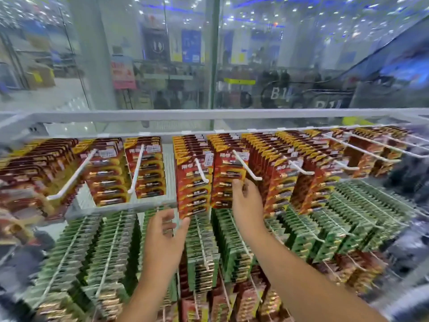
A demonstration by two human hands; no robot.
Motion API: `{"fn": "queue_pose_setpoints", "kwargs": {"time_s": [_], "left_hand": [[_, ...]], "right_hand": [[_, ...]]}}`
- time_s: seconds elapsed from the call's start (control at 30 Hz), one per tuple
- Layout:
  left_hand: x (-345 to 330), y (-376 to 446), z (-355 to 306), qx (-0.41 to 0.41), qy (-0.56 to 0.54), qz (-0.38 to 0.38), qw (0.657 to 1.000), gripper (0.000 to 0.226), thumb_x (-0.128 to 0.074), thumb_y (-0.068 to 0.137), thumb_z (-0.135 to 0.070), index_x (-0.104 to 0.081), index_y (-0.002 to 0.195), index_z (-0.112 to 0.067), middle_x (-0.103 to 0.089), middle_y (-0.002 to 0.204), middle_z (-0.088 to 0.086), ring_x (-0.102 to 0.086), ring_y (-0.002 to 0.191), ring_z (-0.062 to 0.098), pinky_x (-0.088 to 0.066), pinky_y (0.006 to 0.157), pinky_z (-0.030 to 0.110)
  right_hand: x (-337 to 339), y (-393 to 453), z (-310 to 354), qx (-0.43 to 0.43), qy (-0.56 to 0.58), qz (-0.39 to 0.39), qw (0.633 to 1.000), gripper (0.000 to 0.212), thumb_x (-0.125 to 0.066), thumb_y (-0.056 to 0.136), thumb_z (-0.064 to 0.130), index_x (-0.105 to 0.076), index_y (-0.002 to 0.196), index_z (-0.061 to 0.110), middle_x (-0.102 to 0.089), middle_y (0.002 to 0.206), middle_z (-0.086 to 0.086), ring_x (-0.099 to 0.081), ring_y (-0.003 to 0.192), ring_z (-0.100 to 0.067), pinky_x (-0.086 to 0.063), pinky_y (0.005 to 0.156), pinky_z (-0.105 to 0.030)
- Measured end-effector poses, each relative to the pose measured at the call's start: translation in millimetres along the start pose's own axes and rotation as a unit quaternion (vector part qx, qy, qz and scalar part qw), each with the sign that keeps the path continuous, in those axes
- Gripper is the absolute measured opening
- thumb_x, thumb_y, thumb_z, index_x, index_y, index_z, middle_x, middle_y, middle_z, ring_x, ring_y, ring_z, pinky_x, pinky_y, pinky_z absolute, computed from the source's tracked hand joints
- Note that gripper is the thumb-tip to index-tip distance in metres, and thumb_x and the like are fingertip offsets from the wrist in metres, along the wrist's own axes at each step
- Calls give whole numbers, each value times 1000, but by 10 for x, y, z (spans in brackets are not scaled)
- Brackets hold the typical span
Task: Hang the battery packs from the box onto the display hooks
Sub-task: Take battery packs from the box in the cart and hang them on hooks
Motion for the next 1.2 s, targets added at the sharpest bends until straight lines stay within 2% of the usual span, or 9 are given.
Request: {"fn": "queue_pose_setpoints", "kwargs": {"time_s": [0.1,0.2,0.27,0.37,0.5,0.63,0.83,1.0,1.2], "left_hand": [[38,-140,230,48,-27,27,998,36,-68,95,-51,-55,126,-39,-58,124,-17,-57,102,-3,-51,90,35],[-29,-299,283,50,-50,58,996,33,-66,96,-52,-58,126,-40,-57,120,-27,-55,102,-8,-46,88,31],[-136,-432,251,35,-52,82,995,34,-64,96,-53,-58,128,-41,-55,123,-31,-55,104,-12,-42,88,28],[-392,-629,179,26,-45,113,992,31,-64,96,-53,-58,126,-45,-55,127,-32,-56,106,-13,-43,91,30],[-934,-954,19,17,-42,156,987,28,-65,97,-47,-60,124,-42,-58,126,-26,-58,102,-13,-45,82,17],[-1694,-1430,-169,12,-45,213,976,25,-68,97,-42,-63,121,-38,-66,116,-17,-66,93,-7,-48,58,6],[-3109,-2587,-547,3,-48,282,958,29,-80,86,-49,-67,109,-38,-76,93,-15,-72,89,5,-55,82,34],[-4293,-3714,-807,1,-52,324,945,14,-74,96,-29,-66,107,-35,-70,115,-13,-65,84,-11,-57,94,42],[-5508,-4542,-966,15,-35,381,924,13,-71,97,-36,-64,106,-42,-66,119,-16,-68,92,16,-52,71,37]], "right_hand": [[-65,-181,-273,-23,-7,45,999,50,-56,104,51,-43,149,37,-50,143,14,-50,132,-12,-44,112,-38],[23,-436,-458,-23,-17,59,998,59,-61,102,47,-39,156,36,-43,156,15,-45,142,-8,-42,119,-42],[160,-605,-504,-22,1,67,997,53,-63,102,43,-45,152,36,-50,147,19,-52,131,1,-48,112,-33],[493,-788,-599,-36,41,69,996,40,-63,104,34,-51,142,35,-58,129,20,-58,103,19,-51,80,-6],[1185,-965,-806,-56,64,38,996,32,-66,103,27,-58,133,34,-65,119,10,-62,110,-3,-49,77,-10],[2174,-1164,-1129,-72,73,-13,995,26,-68,101,23,-63,124,35,-67,108,9,-66,96,2,-49,86,-20],[4132,-1643,-1663,-72,83,-123,986,22,-67,101,16,-66,121,24,-70,99,9,-66,90,-4,-54,79,-17],[5797,-2084,-2165,-86,51,-174,980,26,-70,99,20,-67,122,31,-72,101,13,-68,97,-6,-53,82,-17],[7166,-2225,-2754,-142,53,-230,961,22,-70,100,20,-70,117,32,-72,104,4,-68,96,-11,-57,81,-23]]}}
Point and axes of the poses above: each hand's wrist, its own y-axis towards the middle knuckle, its own x-axis out of the back of the hand, z = x × y, the point moved 9 cm from there along y, towards the middle knuckle
